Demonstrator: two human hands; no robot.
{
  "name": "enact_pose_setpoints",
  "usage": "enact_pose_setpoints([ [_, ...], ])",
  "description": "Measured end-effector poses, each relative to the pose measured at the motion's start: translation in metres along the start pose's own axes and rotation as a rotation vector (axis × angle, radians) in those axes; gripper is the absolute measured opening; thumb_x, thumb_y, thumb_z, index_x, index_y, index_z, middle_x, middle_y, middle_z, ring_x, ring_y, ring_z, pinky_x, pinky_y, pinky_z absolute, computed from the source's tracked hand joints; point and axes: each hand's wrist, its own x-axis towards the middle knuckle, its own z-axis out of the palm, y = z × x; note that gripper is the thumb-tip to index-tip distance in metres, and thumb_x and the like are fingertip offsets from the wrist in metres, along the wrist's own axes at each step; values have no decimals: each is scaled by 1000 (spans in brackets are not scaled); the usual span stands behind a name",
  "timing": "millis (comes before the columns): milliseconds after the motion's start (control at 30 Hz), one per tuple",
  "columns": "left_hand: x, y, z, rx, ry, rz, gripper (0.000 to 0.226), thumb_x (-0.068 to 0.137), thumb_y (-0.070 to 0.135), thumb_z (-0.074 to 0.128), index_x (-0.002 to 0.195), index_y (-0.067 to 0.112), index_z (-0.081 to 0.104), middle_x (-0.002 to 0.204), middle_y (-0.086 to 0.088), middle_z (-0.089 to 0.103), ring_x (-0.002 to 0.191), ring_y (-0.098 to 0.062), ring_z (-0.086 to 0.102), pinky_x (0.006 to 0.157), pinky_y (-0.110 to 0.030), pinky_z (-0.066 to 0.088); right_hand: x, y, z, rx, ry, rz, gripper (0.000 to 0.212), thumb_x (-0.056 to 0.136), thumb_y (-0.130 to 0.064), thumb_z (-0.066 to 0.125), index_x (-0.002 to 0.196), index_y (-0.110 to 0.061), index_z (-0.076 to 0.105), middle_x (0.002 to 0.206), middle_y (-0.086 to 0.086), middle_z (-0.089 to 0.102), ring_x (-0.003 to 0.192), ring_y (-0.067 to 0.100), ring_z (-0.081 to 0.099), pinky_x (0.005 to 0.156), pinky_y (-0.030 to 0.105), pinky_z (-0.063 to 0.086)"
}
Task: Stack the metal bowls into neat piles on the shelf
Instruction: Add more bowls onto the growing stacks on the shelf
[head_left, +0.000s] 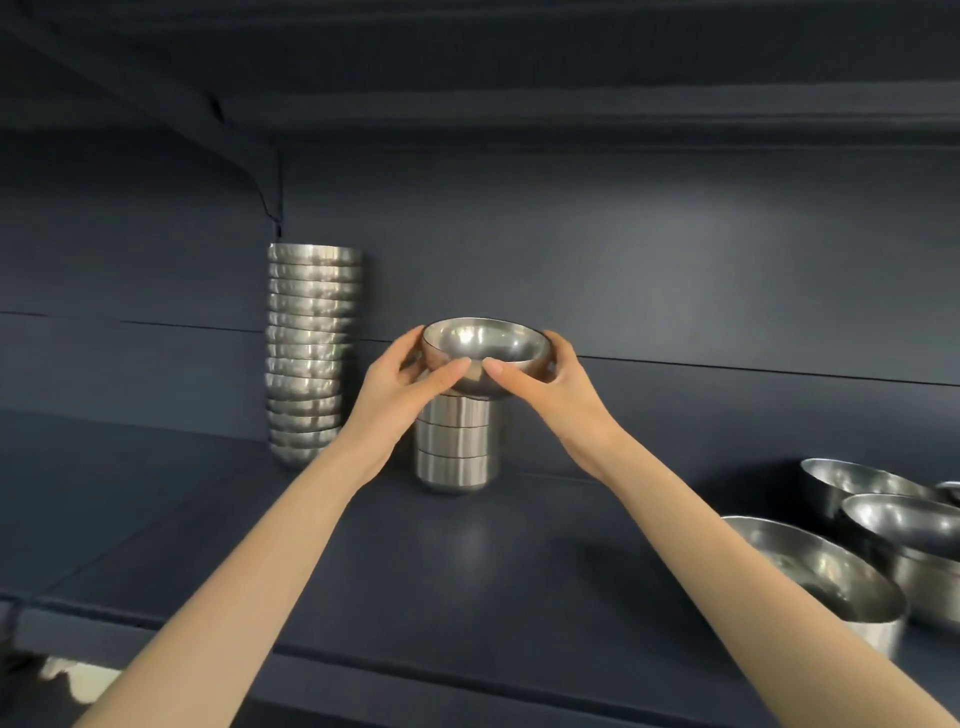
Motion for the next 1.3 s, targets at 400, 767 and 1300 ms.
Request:
enact_pose_setpoints([
  [400,37,-15,-31,13,-92,-15,41,83,20,71,122,21,57,114,7,67,105,1,62,84,-13,48,20,0,25,-27,103,-9,103,66,-47,78,149,-18,24,136,-8,48,125,9,48,89,16,42],
  [767,-10,-74,32,-155,-245,-105,44,85,9,70,122,26,53,109,14,66,101,7,62,83,-10,46,-44,57,-22,-135,267,117,94,63,-40,85,142,-22,38,129,-11,58,115,1,57,88,19,48],
  [1300,-5,-139,69,26,-275,-335,62,86,22,72,128,-10,40,131,-18,55,125,-23,52,107,-31,42,-44,122,-38,-91,309,339,92,78,-25,80,148,-13,22,123,-9,49,104,-1,49,77,13,42],
])
